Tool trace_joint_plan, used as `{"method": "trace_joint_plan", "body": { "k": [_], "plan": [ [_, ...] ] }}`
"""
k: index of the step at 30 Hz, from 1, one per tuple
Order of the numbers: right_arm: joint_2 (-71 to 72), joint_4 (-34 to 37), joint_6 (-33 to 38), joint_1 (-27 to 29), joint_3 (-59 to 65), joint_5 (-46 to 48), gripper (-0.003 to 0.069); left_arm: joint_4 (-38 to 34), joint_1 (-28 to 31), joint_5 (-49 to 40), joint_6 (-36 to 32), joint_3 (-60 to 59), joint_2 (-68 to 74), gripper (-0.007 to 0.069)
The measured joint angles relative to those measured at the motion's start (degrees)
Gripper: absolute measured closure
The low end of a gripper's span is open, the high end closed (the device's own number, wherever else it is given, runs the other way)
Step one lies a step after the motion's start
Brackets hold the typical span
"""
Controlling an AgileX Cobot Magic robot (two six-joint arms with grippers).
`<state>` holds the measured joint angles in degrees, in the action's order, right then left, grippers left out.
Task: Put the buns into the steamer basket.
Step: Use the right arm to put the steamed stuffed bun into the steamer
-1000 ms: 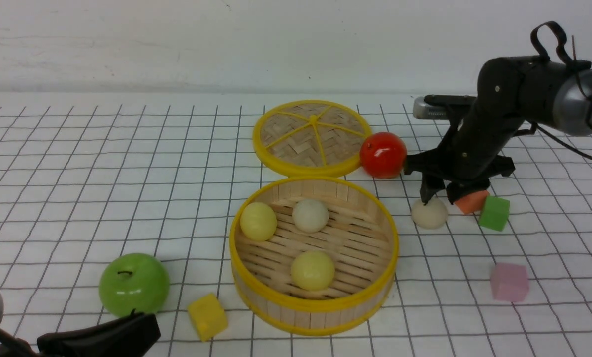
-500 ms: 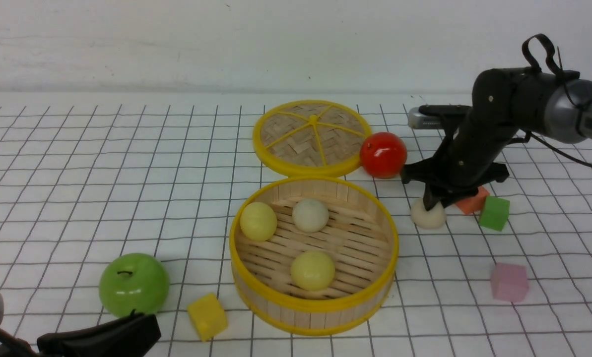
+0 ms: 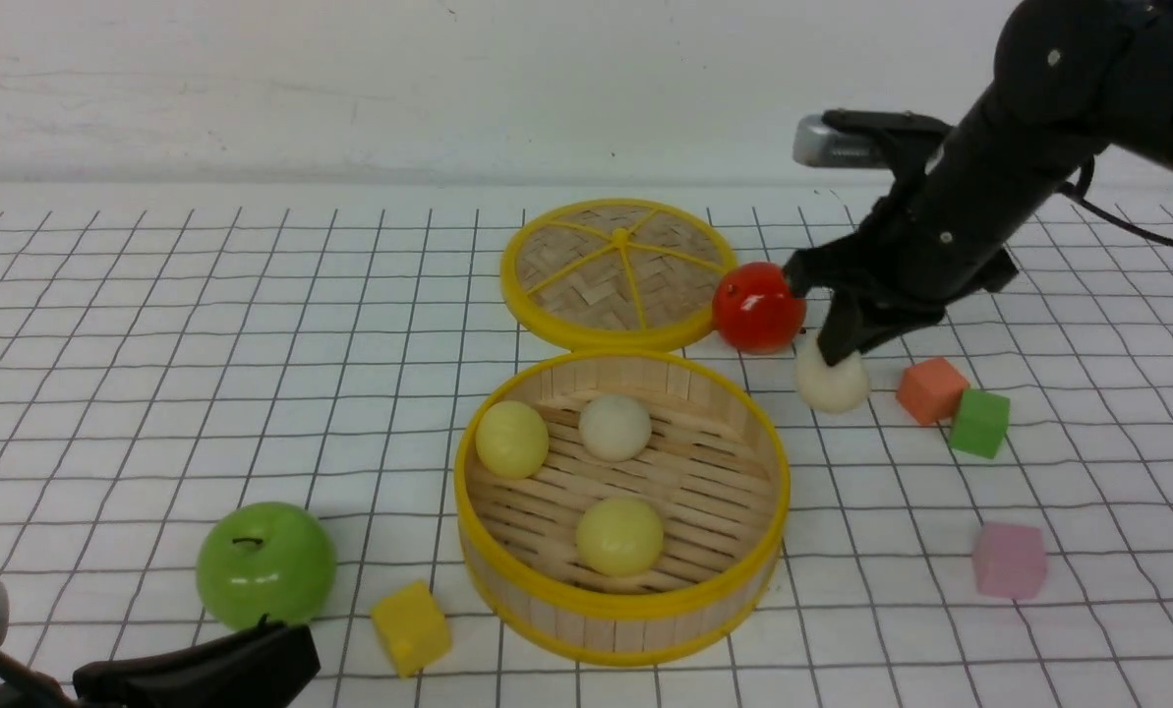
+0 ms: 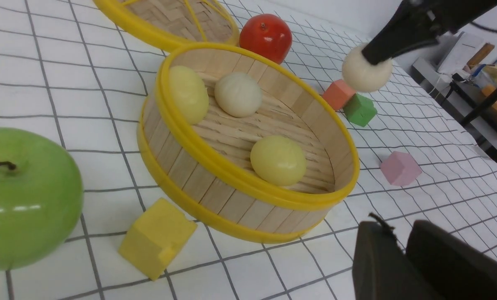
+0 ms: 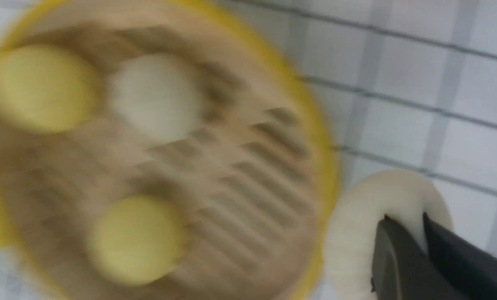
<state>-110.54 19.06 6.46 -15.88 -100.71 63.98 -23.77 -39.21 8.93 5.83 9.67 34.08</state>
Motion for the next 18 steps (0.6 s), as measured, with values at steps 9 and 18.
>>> {"method": "trace_joint_plan", "body": {
  "k": [9,18],
  "plan": [
    [-5.7,0.8,-0.9,-8.7,0.0,-0.8,0.0622,0.0,0.0,-0.1,0.0,0.0,0.0,0.0511],
    [-11.1,-0.3,-4.4,-8.7,0.0,-2.5,0.0378,0.0,0.0,-0.1,0.0,0.0,0.0,0.0501]
  ]
}}
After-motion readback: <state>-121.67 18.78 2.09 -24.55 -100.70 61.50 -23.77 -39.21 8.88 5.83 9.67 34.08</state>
